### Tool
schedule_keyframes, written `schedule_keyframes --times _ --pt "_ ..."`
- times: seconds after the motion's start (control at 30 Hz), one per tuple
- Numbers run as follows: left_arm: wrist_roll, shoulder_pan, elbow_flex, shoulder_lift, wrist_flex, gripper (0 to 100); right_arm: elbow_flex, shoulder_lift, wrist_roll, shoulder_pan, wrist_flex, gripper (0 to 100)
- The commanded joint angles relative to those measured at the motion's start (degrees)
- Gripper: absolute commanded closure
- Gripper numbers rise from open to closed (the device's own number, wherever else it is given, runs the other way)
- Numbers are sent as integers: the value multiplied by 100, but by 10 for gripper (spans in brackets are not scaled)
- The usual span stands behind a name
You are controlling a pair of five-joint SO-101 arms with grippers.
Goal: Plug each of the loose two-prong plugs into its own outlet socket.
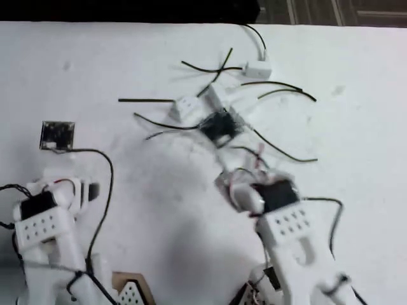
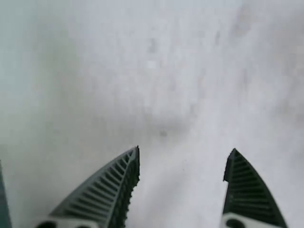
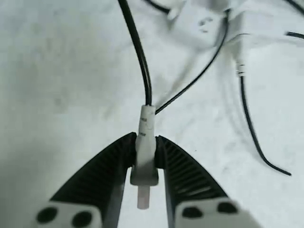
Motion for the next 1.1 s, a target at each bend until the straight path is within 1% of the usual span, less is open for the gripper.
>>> schedule_keyframes --times 0.0,0.1,0.2,0.37,0.43,0.5,0.57,0.73,0.87,1.07 --pt "-53 611 -290 -980 62 714 -53 -760 -853 585 40 981" --pt "-53 1156 -413 -1411 431 714 44 -1191 -1556 1015 -48 981" --pt "-88 1727 -818 -1464 844 714 352 -1578 -1969 1420 -462 981" --pt "-862 2738 -1705 -1437 1591 714 949 -1868 -2031 2193 -1314 982" --pt "-985 3055 -2163 -1209 1846 714 1099 -1842 -2031 2360 -1516 982" --pt "-1002 3275 -2708 -664 2031 714 1178 -1771 -2031 2536 -1622 982" --pt "-1046 3468 -3332 189 2180 714 1187 -1675 -2048 2686 -1666 982" --pt "-2004 3987 -5011 2527 2303 710 1222 -1411 -2084 2738 -1727 981" --pt "-2479 4303 -6330 3934 2286 709 1503 -1279 -2084 2747 -2105 981" --pt "-2646 4637 -7938 5833 2286 709 1635 -1297 -2075 2747 -2237 981"
